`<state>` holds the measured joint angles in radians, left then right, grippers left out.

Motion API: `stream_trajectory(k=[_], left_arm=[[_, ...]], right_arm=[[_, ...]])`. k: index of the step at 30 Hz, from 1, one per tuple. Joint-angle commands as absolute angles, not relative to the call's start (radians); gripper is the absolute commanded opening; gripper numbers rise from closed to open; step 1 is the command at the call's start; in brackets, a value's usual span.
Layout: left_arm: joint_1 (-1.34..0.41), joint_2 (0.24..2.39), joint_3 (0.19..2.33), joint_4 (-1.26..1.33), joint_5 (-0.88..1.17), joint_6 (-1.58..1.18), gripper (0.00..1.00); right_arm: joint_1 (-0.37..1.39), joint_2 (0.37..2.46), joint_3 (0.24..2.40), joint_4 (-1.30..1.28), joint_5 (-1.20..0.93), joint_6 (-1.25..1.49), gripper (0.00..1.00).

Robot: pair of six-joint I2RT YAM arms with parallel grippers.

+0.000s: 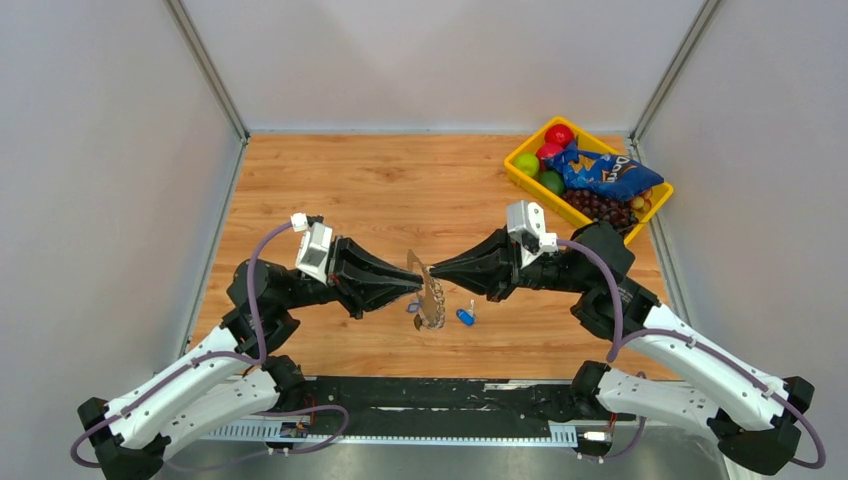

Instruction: Put the keys on the keyring

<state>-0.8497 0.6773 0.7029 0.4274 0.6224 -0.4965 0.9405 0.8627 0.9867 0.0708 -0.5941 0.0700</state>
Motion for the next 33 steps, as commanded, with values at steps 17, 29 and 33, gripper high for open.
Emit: stream_trajectory(k=[17,29,33], left_arm=[[-0.851,0.635,0.698,0.422,0.570,-0.452,0.64],[-0.851,0.643,0.701,0.440,0.587,-0.463,0.62],[-0.853,0.636,0.701,0.435,0.587,-0.463,0.61]], right_arm=[[0.963,0.869,1.021,0.204,-0.638,0.138,0.00],[0.995,0.890,0.995,0.263,-0.553,0.151,0.00],[1.011,0.891,0.992,0.268,-0.512,0.136,0.00]])
